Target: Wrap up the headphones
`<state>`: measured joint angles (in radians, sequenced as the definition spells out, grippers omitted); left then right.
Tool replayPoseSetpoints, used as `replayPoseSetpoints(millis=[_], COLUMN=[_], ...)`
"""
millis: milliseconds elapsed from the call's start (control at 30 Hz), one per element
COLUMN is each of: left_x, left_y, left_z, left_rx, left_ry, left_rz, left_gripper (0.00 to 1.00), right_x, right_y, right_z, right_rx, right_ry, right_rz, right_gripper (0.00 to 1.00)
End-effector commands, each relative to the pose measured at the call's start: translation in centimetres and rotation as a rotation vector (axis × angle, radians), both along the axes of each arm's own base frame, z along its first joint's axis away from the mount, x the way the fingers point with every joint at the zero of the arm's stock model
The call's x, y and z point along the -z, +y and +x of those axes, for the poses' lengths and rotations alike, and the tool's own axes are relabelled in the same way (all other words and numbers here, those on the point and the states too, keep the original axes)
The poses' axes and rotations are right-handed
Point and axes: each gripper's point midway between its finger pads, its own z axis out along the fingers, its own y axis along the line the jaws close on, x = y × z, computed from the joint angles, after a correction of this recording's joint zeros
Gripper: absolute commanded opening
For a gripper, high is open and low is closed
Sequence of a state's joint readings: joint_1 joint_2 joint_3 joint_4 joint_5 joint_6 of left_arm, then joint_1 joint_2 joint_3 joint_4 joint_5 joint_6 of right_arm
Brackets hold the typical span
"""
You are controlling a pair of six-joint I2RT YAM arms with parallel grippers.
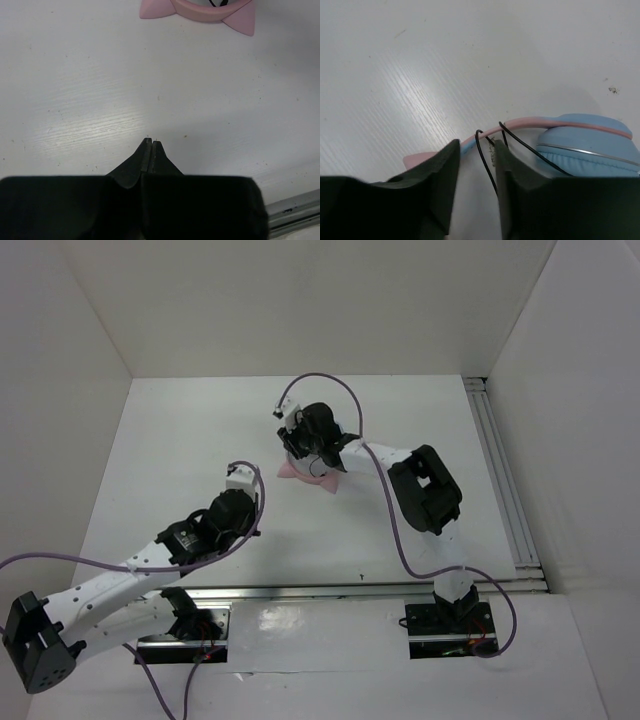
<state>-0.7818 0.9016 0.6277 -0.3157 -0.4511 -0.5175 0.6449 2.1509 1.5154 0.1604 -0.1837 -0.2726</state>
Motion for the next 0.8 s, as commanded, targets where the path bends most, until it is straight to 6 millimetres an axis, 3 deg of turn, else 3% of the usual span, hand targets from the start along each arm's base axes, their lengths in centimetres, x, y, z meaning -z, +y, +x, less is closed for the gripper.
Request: replayPoseSetpoints(millis=[0,33,67,100,167,200,233,267,300,333,367,400,433,467,500,533,567,600,667,700,733,767], left_x=[-1.4,-2.3,-2.8,-3.4,-5.3,-6.1,-7.8,-8.3,-8.8,-9.5,-11.2,-11.3,-12.9,-13.3,-13.7,-13.4,-14.0,-13.9,-13.4,-14.6,-15.0,-16.1], left_y=[-0.1,0.1,0.3,0.3,0.8,1.0,0.8,1.3,1.4,1.7,2.0,2.8,3.5,4.0,4.5,4.9,5.7,6.4,7.7,8.8,8.9,8.9], left_z=[0.0,-0.1,0.1,0.0,0.0,-0.2,-0.1,-0.6,-0.8,-1.1,-1.4,-2.0,-2.4,-2.9,-3.3,-4.1,-4.8,-5.2,-6.2,-6.9,-7.5,-7.7], left_rx=[-0.026,-0.039,-0.052,-0.057,-0.078,-0.078,-0.084,-0.085,-0.068,-0.068,-0.067,-0.079,-0.087,-0.087,-0.081,-0.063,-0.057,-0.054,-0.073,-0.099,-0.075,-0.059], left_ry=[-0.012,-0.018,-0.026,-0.031,-0.048,-0.055,-0.071,-0.060,-0.057,-0.061,-0.079,-0.065,-0.090,-0.089,-0.095,-0.082,-0.108,-0.120,-0.128,-0.174,-0.194,-0.237], left_rz=[-0.060,-0.070,-0.065,-0.080,-0.089,-0.097,-0.126,-0.115,-0.104,-0.109,-0.127,-0.101,-0.119,-0.118,-0.111,-0.094,-0.108,-0.092,-0.093,-0.152,-0.176,-0.222], left_gripper=[0.00,0.01,0.03,0.08,0.14,0.16,0.22,0.48,0.87,1.00,1.00,1.00,1.00,1.00,1.00,1.00,1.00,1.00,1.00,1.00,1.00,1.00], right_x=[-8.4,-10.1,-11.7,-13.2,-16.7,-17.8,-18.2,-20.5,-21.0,-21.5,-24.4,-22.5,-22.4,-24.9,-23.1,-23.1,-24.1,-22.1,-21.7,-21.7,-22.3,-21.4], right_y=[2.5,3.1,3.3,2.6,2.3,1.2,0.9,-0.2,-0.9,-1.9,-3.1,-4.2,-5.7,-7.0,-8.3,-9.5,-12.0,-13.2,-15.3,-17.5,-18.5,-19.8], right_z=[0.2,-1.0,-1.2,-0.8,-2.3,-2.4,-3.7,-5.1,-6.4,-7.5,-10.3,-12.0,-13.4,-16.4,-17.9,-19.3,-21.9,-23.2,-25.6,-27.1,-27.9,-28.7], right_rx=[-0.007,-0.017,0.006,0.079,0.161,0.240,0.272,0.327,0.344,0.382,0.394,0.425,0.457,0.463,0.484,0.497,0.502,0.534,0.526,0.525,0.519,0.531], right_ry=[-0.098,-0.111,-0.120,-0.148,-0.151,-0.158,-0.130,-0.109,-0.098,-0.101,-0.120,-0.087,-0.089,-0.076,-0.038,-0.011,0.012,0.070,0.121,0.146,0.159,0.177], right_rz=[0.135,0.140,0.164,0.165,0.199,0.200,0.190,0.249,0.255,0.254,0.300,0.281,0.268,0.361,0.339,0.353,0.382,0.399,0.444,0.492,0.521,0.501], right_gripper=[0.45,0.68,1.00,1.00,1.00,1.00,1.00,1.00,1.00,1.00,1.00,1.00,1.00,1.00,1.00,1.00,1.00,1.00,1.00,1.00,1.00,1.00])
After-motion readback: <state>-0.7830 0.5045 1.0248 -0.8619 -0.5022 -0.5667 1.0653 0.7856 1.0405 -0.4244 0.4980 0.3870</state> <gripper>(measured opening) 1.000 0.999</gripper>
